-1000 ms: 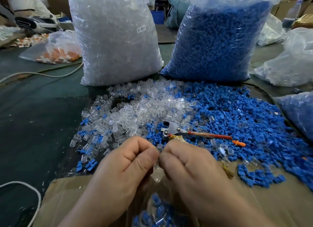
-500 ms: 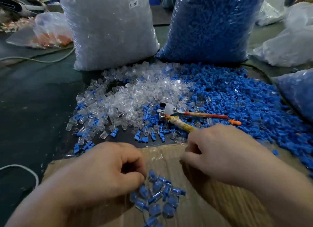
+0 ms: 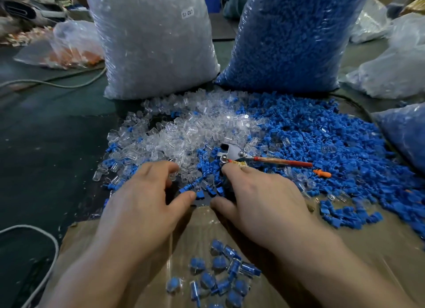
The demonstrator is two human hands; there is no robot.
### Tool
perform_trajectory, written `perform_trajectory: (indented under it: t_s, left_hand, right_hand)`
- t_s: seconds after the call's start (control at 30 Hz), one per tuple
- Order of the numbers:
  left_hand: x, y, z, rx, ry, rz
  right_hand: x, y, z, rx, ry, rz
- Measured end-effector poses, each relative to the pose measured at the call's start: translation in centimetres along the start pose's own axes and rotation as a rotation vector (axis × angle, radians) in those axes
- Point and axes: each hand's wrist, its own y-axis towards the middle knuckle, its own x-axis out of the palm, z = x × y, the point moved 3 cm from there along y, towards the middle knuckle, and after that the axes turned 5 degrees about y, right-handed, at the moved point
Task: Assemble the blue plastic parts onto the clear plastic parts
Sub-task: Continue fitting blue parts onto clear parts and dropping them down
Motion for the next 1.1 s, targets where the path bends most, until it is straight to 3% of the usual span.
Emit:
perform_trajectory:
  t_s: [0.2, 0.5, 1.1]
  left_hand:
    - [0.9, 0.0, 0.9, 0.006, 0.187, -0.027]
    - [1.5, 0.1, 1.9, 0.153, 0.054, -0.019]
    - [1.4, -0.7, 1.9, 0.164, -0.179, 0.110]
  right_hand:
    - [0.5, 0.4, -0.3, -0.053, -0.031, 0.012]
    - [0.2, 0.3, 0.0, -0.078, 0.043, 0.058]
    - [0.3, 0.1, -0.4, -0.040, 0.037, 0.094]
